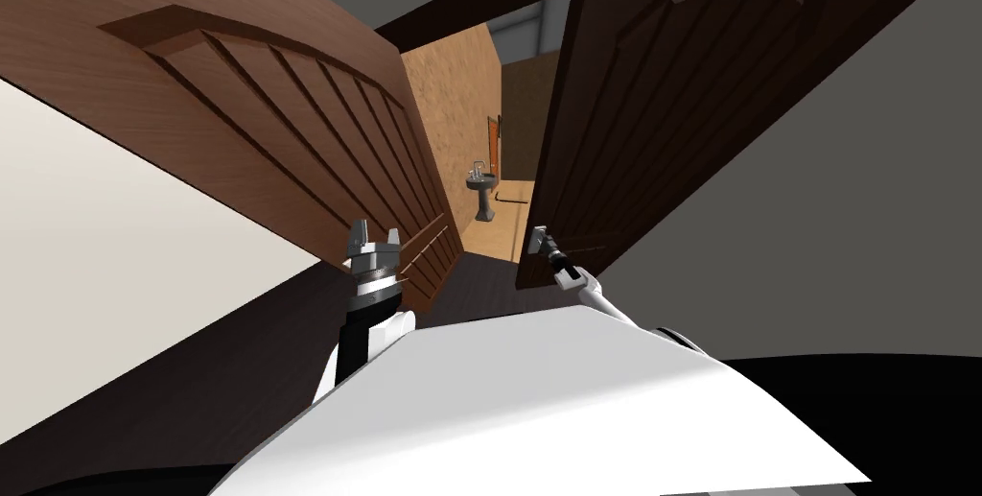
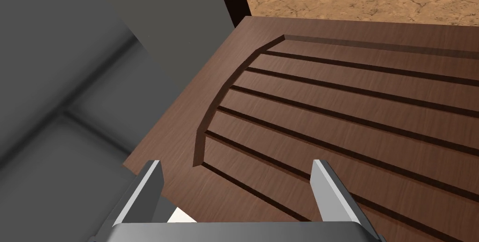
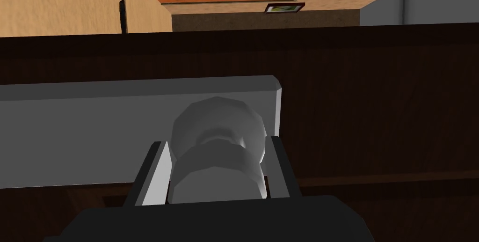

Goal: Pull the door open

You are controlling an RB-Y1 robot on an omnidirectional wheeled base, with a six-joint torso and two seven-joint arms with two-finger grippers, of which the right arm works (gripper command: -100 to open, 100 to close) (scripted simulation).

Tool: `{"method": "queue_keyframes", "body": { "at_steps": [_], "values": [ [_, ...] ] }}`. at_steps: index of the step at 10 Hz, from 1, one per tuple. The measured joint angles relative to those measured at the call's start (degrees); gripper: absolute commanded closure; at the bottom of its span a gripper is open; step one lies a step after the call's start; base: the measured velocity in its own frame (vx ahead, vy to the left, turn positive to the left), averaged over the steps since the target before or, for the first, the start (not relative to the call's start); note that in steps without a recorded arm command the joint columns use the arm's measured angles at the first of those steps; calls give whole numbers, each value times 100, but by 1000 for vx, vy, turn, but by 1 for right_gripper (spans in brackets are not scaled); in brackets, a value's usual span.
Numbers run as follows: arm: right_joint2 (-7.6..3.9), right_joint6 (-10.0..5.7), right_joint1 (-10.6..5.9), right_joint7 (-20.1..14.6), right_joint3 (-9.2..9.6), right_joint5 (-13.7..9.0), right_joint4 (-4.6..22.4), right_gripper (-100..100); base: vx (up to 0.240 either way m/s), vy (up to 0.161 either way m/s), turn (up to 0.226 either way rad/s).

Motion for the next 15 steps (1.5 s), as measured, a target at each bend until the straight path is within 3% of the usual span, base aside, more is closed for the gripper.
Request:
{"method": "queue_keyframes", "body": {
  "at_steps": [2, 10, 11, 15],
  "values": [
    [-21, -17, 55, -59, 91, 8, -19, 100, -140, -55, 82],
    [-599, -409, 415, -581, 608, 44, -382, 100, -186, -101, 84],
    [-597, -412, 436, -593, 633, 50, -375, 100, -140, -80, 126],
    [-931, -739, 624, -838, 838, 54, -493, 100, -194, -126, 107]
  ]
}}
